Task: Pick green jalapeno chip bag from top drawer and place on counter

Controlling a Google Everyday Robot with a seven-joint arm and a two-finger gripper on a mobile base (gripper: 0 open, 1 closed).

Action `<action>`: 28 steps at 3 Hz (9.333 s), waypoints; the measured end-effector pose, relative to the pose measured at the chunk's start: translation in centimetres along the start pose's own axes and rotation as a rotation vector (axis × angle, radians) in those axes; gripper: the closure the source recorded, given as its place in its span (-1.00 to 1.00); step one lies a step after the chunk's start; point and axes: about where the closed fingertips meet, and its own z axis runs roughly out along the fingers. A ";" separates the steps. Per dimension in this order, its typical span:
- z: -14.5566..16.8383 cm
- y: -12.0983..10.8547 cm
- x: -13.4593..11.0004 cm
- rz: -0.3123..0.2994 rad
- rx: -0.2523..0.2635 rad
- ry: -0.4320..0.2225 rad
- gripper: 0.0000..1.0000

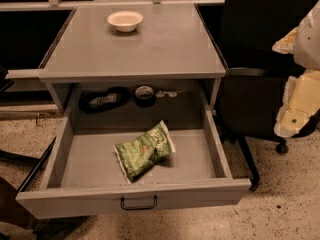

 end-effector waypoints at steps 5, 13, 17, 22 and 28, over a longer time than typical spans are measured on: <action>19.9 10.4 -10.6 -0.200 -0.228 -0.238 -1.00; 42.8 1.5 -28.9 -0.400 -0.082 -0.404 -1.00; 40.4 -0.9 -19.1 -0.333 -0.029 -0.216 -1.00; 42.6 -0.4 -16.8 -0.249 -0.174 -0.132 -0.63; 36.8 -2.3 -18.5 -0.248 -0.102 -0.089 1.00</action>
Offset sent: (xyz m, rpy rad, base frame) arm -0.0150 0.0395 -0.0784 0.0443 0.1560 0.0778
